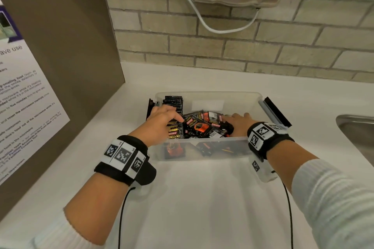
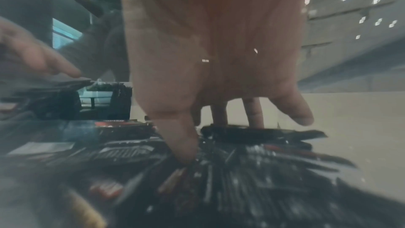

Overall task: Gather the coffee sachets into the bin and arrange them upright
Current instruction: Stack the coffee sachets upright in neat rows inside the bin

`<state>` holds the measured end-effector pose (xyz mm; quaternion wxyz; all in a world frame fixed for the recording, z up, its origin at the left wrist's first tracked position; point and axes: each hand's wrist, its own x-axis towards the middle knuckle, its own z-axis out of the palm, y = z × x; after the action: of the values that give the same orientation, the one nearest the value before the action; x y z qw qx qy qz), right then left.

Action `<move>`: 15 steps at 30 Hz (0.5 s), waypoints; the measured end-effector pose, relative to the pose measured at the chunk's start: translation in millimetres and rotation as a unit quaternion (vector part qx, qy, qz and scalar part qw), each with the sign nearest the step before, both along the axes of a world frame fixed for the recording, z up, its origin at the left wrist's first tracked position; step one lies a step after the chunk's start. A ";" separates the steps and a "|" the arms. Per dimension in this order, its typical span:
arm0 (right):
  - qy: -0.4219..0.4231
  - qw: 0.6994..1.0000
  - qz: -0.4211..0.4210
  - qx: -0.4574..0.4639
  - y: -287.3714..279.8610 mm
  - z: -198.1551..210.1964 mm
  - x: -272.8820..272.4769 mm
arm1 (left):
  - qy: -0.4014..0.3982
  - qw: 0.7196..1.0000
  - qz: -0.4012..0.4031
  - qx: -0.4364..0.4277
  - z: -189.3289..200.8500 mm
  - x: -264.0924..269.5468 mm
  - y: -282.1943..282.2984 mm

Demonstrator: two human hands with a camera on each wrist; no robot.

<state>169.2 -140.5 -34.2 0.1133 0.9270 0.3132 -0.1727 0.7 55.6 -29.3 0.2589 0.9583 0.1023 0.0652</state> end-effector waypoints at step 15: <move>-0.066 0.991 -0.030 0.114 -3.5 3.9 3.9 | 0.027 1.000 -0.004 -0.003 4.7 1.2 1.2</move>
<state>173.1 -144.1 -30.3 0.0220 0.9521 0.2950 -0.0778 1.9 56.8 -24.7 0.2587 0.9594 0.1054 0.0378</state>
